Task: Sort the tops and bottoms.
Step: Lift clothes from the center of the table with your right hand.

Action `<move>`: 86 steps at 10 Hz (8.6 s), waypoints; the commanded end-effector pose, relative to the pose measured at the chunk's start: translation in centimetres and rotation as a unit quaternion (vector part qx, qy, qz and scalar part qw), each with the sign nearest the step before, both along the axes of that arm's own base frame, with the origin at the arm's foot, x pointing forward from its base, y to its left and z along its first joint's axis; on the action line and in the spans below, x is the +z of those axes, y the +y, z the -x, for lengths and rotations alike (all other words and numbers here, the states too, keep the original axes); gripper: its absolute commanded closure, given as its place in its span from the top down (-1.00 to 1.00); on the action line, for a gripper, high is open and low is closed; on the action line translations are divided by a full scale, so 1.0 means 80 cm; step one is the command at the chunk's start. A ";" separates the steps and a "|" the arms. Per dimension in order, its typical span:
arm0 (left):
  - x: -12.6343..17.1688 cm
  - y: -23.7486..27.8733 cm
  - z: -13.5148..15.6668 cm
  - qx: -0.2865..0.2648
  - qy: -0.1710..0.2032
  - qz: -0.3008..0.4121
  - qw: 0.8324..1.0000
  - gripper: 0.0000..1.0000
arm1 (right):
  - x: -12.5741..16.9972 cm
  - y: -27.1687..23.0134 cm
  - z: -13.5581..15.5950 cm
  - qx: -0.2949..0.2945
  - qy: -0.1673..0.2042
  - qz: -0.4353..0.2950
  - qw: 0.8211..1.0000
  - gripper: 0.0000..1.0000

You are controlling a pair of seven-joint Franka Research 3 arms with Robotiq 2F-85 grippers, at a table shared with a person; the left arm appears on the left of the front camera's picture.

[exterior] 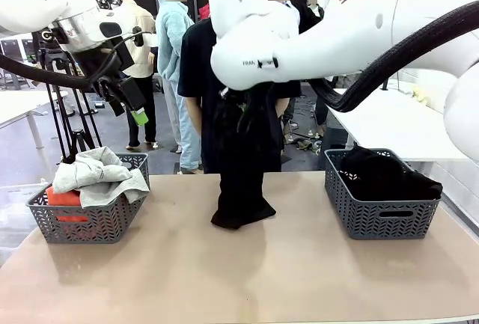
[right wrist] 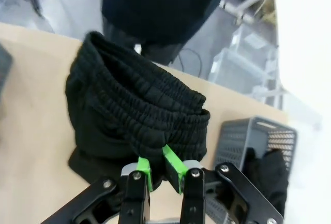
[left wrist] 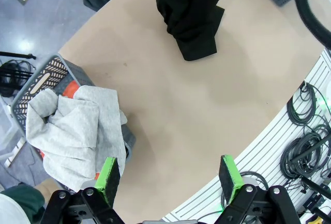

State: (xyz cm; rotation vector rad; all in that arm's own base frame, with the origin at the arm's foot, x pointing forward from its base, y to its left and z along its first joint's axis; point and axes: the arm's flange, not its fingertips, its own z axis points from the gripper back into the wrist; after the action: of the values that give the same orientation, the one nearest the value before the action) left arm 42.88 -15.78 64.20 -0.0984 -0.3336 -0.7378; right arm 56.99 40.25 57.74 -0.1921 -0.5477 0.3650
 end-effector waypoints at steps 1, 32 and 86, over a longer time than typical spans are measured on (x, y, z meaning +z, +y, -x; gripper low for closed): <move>0.001 0.001 0.001 0.000 -0.001 0.000 1.000 1.00 | -0.005 -0.013 0.014 -0.017 0.007 -0.002 1.000 -1.00; 0.001 0.001 0.001 0.000 -0.001 0.000 1.000 1.00 | -0.172 -0.088 -0.064 -0.180 0.243 -0.075 0.950 1.00; 0.001 0.001 0.001 0.000 -0.001 0.000 1.000 1.00 | 0.220 -0.042 -0.010 -0.090 0.001 -0.222 0.971 -1.00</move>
State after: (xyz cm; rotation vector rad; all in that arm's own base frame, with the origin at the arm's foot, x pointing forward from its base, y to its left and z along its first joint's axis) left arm 42.88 -15.79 64.21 -0.0983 -0.3338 -0.7379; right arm 58.02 37.01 75.09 0.1826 -0.5990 0.0595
